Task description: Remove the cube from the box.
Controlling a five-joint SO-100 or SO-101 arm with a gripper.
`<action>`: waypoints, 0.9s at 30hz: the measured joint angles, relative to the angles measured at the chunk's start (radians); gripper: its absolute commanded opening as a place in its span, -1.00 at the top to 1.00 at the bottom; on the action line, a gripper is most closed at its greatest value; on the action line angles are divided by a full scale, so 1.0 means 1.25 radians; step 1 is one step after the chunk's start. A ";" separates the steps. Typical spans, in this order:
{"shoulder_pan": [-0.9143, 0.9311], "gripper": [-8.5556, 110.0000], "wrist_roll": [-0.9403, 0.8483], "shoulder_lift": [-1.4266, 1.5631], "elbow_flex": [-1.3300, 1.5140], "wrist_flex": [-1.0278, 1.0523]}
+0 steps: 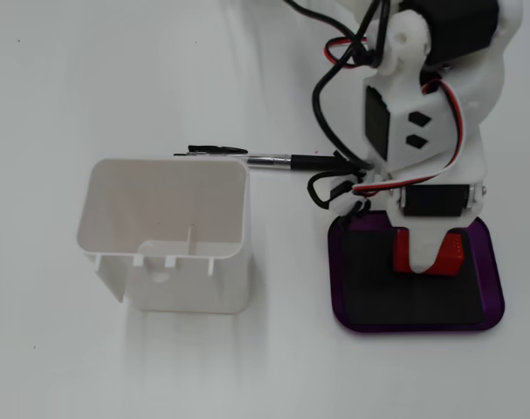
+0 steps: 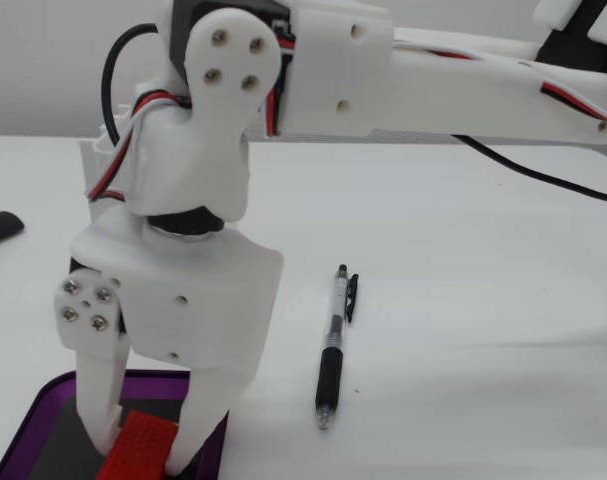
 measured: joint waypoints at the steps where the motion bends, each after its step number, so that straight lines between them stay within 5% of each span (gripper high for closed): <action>1: -0.001 0.86 -0.001 0.000 -0.001 0.011; 15: 0.002 0.87 -0.059 0.228 -0.081 0.137; 27: 0.002 0.87 -0.104 0.688 0.542 0.140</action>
